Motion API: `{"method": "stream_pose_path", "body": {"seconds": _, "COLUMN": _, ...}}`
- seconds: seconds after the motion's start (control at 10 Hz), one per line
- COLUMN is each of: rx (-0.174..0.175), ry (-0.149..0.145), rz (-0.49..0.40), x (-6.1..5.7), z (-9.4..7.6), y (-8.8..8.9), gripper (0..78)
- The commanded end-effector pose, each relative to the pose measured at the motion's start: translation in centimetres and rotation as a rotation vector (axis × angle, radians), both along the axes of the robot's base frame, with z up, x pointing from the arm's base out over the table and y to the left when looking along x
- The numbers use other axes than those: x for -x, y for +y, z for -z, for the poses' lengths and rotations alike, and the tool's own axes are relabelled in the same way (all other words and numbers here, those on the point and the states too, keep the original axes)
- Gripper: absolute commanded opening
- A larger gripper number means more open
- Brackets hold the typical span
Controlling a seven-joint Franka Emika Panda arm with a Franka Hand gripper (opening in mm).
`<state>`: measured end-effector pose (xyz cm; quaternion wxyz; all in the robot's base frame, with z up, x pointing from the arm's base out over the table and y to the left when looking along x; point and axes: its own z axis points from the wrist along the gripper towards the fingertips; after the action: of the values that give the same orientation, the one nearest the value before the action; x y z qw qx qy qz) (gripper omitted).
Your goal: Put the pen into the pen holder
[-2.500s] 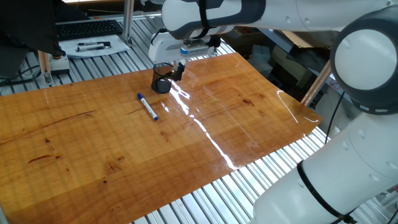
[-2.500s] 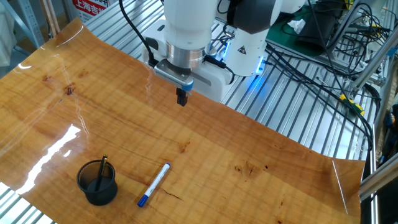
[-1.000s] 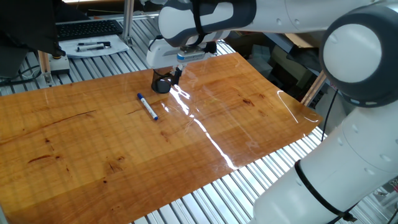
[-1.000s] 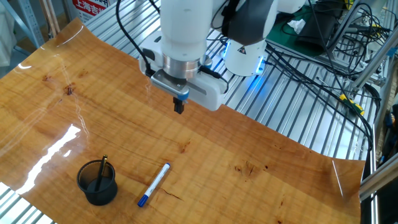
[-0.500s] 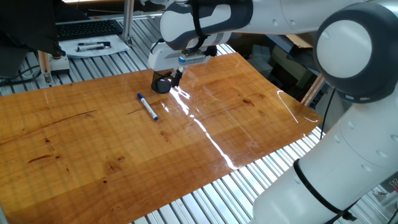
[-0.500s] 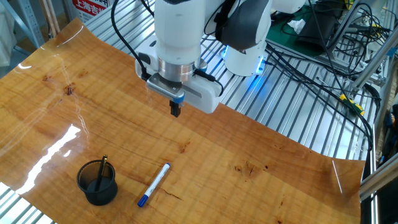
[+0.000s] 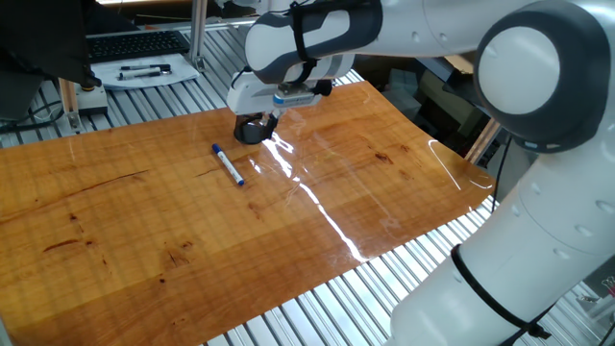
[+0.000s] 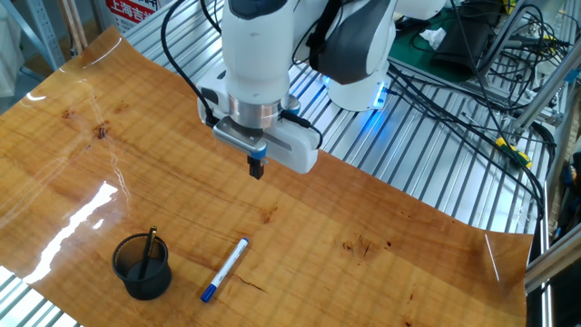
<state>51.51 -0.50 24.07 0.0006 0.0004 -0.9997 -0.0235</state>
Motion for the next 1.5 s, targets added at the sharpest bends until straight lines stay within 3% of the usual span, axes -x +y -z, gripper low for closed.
{"method": "stream_pose_path", "body": {"seconds": 0.1, "rx": -0.020, "ry": -0.001, "rz": -0.006, "x": -0.6, "z": 0.1, "y": 0.0, "gripper": 0.0}}
{"method": "stream_pose_path", "body": {"seconds": 0.6, "rx": 0.033, "ry": -0.001, "rz": 0.007, "x": -2.0, "z": 2.2, "y": 0.0, "gripper": 0.0}}
{"method": "stream_pose_path", "body": {"seconds": 1.0, "rx": 0.047, "ry": 0.038, "rz": 0.031, "x": -2.8, "z": 3.8, "y": 0.0, "gripper": 0.0}}
{"method": "stream_pose_path", "body": {"seconds": 1.4, "rx": 0.077, "ry": 0.043, "rz": 0.026, "x": -3.5, "z": 4.0, "y": 0.2, "gripper": 0.0}}
{"method": "stream_pose_path", "body": {"seconds": 1.5, "rx": 0.102, "ry": 0.051, "rz": 0.038, "x": -3.7, "z": 4.2, "y": 0.5, "gripper": 0.0}}
